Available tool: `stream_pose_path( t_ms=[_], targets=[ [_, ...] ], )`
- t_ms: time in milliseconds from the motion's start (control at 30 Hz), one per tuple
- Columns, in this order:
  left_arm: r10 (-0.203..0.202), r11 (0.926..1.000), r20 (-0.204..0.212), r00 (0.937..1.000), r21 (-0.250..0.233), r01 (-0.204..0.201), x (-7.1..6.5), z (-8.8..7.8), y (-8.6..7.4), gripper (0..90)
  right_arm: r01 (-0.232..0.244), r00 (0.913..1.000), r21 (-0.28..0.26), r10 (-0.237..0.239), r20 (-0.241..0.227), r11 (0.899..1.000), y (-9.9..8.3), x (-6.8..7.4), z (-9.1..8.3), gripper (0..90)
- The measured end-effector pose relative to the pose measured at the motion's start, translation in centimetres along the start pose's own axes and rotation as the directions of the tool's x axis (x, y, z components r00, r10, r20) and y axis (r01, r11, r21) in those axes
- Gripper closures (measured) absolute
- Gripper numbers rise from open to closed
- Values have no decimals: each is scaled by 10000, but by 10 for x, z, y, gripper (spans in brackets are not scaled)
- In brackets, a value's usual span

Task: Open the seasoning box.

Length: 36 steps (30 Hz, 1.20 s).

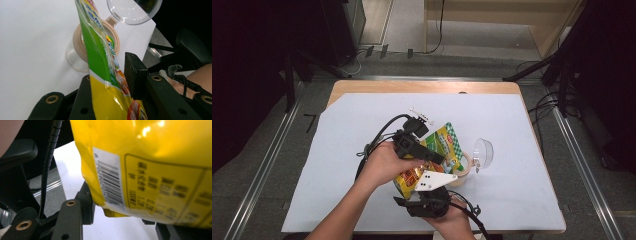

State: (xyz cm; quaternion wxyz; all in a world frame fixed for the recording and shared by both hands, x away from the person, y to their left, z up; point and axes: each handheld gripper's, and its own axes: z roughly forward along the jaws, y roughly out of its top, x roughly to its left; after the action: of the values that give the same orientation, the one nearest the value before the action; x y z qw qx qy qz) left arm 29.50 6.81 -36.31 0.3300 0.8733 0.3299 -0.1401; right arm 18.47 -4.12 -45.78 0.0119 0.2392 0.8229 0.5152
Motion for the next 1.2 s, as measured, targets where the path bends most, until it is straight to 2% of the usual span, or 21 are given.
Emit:
stream_pose_path(
  t_ms=[133,233,267,333,500,533,700,800,900,1000,1100,1167,1200],
  targets=[
    [-160,9999,-89,9998,-15,160,1,0,0,753,247,9996,184,-249,96,9995,1,2,3,497],
    [-294,9996,-67,9995,38,294,2,0,0,761,611,9976,346,-621,300,9975,1,3,5,540],
    [-306,9995,-61,9995,40,306,2,0,0,761,661,9970,401,-676,377,9970,2,3,5,575],
    [-307,9995,-36,9995,-22,307,2,-1,0,759,742,9958,483,-765,495,9961,2,3,5,588],
    [-342,9994,215,9992,-61,343,4,-2,0,702,481,9979,289,-493,426,9984,4,2,3,609],
    [-250,9996,265,9993,-89,252,4,-3,0,658,127,9998,81,-128,146,9999,4,1,2,614],
    [37,9986,264,9996,-532,-23,1,-8,-2,585,-312,9995,-321,311,-56,9990,7,-4,-4,613],
    [51,9970,367,9993,-773,-22,0,-11,-2,512,-609,9980,-456,601,-179,9971,8,-8,-7,613],
    [34,9970,384,9993,-770,-4,0,-12,-2,507,-647,9977,-460,637,-222,9968,8,-10,-7,614],
    [82,9969,7,10000,-782,-81,1,-13,-2,517,-719,9972,-468,709,-228,9963,7,-10,-7,613],
    [135,9963,-102,9999,-845,-143,2,-16,-3,529,-740,9970,-444,729,-243,9963,6,-11,-7,612],
    [89,9966,-163,9998,-821,-102,2,-17,-3,558,-720,9972,-433,709,-250,9965,7,-11,-7,610],
    [111,9969,-326,9994,-771,-136,2,-17,-3,598,-702,9973,-424,693,-242,9966,7,-10,-7,608]
  ],
)
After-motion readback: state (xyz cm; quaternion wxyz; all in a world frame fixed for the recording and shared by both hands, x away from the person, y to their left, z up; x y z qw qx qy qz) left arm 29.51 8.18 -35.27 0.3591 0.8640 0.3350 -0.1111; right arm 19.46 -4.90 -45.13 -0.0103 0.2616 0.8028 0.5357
